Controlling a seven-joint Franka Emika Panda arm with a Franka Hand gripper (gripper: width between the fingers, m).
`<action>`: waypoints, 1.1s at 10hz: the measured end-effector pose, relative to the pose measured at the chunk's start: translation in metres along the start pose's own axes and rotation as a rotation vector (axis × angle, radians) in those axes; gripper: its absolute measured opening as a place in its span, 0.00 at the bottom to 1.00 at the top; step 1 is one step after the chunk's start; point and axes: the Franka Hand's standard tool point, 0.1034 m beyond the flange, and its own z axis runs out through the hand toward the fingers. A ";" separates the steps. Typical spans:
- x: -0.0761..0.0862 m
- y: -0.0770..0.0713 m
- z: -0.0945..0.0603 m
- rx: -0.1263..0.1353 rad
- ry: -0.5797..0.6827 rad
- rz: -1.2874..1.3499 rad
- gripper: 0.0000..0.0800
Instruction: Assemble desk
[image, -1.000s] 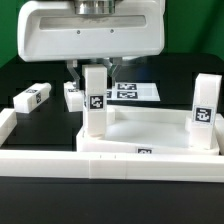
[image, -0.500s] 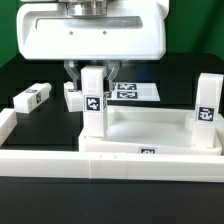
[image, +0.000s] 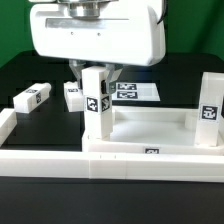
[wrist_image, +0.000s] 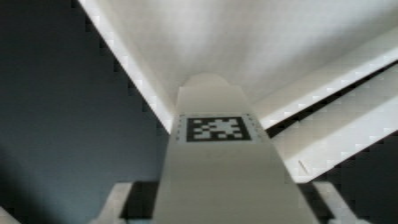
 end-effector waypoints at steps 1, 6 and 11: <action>-0.001 -0.002 0.000 0.001 -0.001 0.047 0.36; -0.002 -0.004 0.000 0.003 -0.003 0.031 0.60; -0.004 -0.006 0.001 -0.022 0.002 -0.509 0.81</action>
Offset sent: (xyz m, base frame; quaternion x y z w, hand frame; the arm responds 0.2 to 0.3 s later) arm 0.0000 0.0000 0.0000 0.0000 0.0000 0.0650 0.9979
